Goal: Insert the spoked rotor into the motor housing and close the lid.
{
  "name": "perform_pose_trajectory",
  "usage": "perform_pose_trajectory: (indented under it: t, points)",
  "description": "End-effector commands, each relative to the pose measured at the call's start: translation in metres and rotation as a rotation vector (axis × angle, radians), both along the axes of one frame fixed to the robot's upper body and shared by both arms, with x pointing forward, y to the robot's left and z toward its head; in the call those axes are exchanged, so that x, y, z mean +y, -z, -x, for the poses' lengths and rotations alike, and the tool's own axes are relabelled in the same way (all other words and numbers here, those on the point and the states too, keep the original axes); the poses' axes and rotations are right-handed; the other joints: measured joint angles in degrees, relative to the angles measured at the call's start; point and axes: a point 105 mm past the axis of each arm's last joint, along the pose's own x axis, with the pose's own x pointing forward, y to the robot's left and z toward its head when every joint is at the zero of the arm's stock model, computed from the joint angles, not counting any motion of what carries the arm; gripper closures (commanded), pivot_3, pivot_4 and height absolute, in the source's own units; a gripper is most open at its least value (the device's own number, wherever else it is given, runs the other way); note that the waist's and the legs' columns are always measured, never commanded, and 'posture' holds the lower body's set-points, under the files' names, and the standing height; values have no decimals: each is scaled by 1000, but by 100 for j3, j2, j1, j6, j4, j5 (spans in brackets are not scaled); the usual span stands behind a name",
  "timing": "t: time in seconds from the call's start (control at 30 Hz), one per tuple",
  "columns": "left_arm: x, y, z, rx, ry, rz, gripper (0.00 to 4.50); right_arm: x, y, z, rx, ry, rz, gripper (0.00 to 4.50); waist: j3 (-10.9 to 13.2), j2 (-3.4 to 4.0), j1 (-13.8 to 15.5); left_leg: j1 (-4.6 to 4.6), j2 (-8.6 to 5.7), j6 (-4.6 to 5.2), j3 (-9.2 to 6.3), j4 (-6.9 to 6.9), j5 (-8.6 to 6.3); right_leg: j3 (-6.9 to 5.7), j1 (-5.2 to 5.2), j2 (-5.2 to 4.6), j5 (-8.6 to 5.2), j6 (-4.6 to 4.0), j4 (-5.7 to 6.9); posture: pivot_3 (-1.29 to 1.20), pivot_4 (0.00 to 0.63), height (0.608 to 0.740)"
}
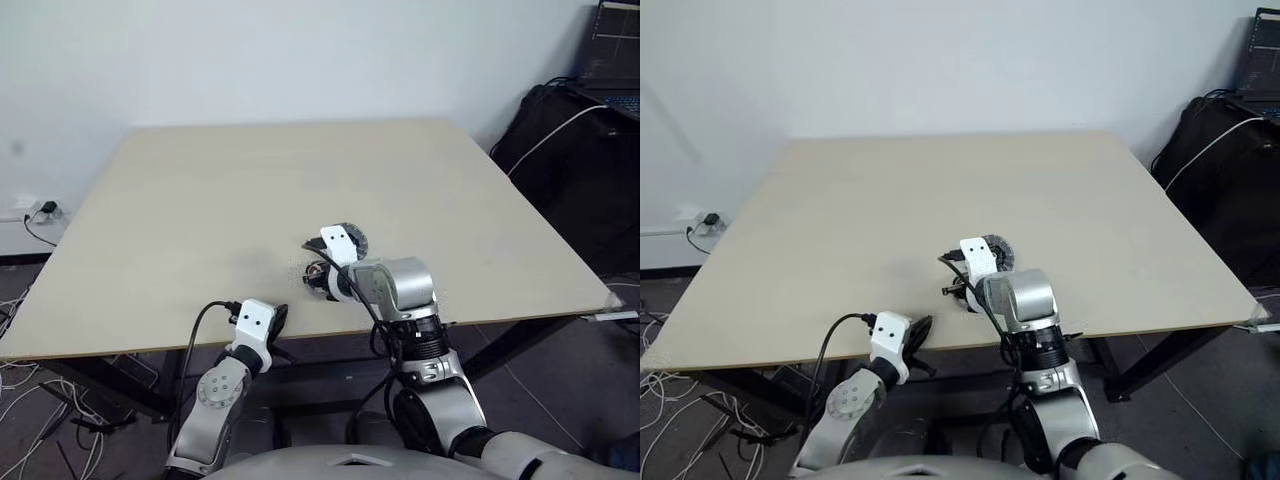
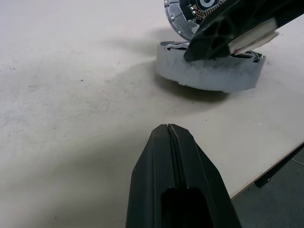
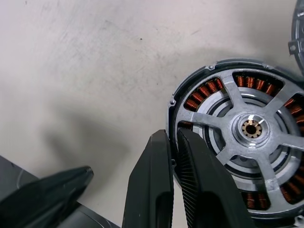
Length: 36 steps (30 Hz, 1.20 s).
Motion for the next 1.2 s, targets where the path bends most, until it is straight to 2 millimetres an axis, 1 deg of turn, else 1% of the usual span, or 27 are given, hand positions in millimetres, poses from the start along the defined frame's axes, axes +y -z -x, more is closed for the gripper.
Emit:
perform_pose_trajectory:
  t: [0.03,0.13,0.17,0.2,0.33,0.4,0.47,0.53,0.63,0.73,0.8,0.93,1.1,1.2]
  points:
    - [-1,-12,-4,-43,-4,18,4500,8,-5,-4,-19,-6,-20,3530,1,2,-16,0,3,0,2,0,0,-6,0,-2,0,3,0,0,0,740]
    - [-1,-13,-4,-43,-6,19,4500,14,-7,-3,-25,-18,-31,2590,4,7,-33,0,9,-1,3,-2,0,-13,-4,-3,-2,8,0,0,0,740]
    - [-1,-13,-5,-43,-7,19,4500,16,-9,-3,-33,-23,-37,2211,3,7,-36,1,10,-1,3,-7,0,-13,-4,-2,-2,8,0,0,0,740]
    - [-1,-13,-5,-42,-7,19,4500,18,-13,-3,-44,-38,-49,1929,4,7,-38,3,11,-3,4,-11,1,-13,-4,-1,-3,8,-2,0,0,740]
    - [0,-13,-5,-42,-7,19,4500,22,-32,-1,-119,-149,-70,1929,6,7,-43,3,11,-7,4,-15,4,-13,-7,0,-2,7,-5,0,0,740]
    - [-1,-12,-6,-42,-5,19,4500,23,-41,4,-175,-269,-55,1929,6,7,-43,2,10,-7,6,-15,4,-12,-7,-2,-3,7,-9,0,0,740]
    - [-2,-12,-7,-41,-2,20,4500,22,-45,14,-230,-434,-22,1929,7,4,-41,1,8,-7,7,-14,4,-11,-6,-4,-4,7,-14,0,0,740]
    - [-3,-12,-7,-41,0,21,4500,17,-43,21,-254,-555,19,1929,8,2,-46,1,7,-6,6,-14,4,-11,-5,-5,-8,7,-19,0,0,740]
    - [-3,-11,-7,-39,1,24,4500,4,-37,26,-321,-739,144,1929,11,-2,-46,1,7,-6,4,-15,4,-12,-6,-3,-15,9,-20,0,0,740]
    - [-3,-11,-7,-38,1,25,4500,-8,-29,22,-419,-892,291,1929,20,-13,-41,1,6,-6,3,-14,4,-13,-6,-3,-18,13,-19,0,0,740]
    - [-3,-10,-7,-38,-1,24,4500,-15,-25,20,-454,-971,367,1929,25,-21,-38,2,5,-6,3,-12,4,-13,-5,-3,-19,16,-19,0,0,740]
    - [-2,-9,-7,-36,-5,22,4500,-20,-21,19,-475,-1085,428,1929,33,-33,-19,2,6,-6,3,-7,4,-13,-4,-3,-19,17,-17,0,0,740]
    - [-2,-8,-7,-37,-8,20,4500,-24,-17,16,-489,-1171,491,1929,33,-34,22,2,6,-6,3,-4,4,-13,-3,-3,-18,15,-16,0,0,740]
    - [-1,-8,-7,-38,-9,19,4500,-24,-14,14,-485,-1188,499,1929,34,-34,56,2,6,-6,3,-2,4,-13,-2,-3,-18,15,-16,0,0,740]
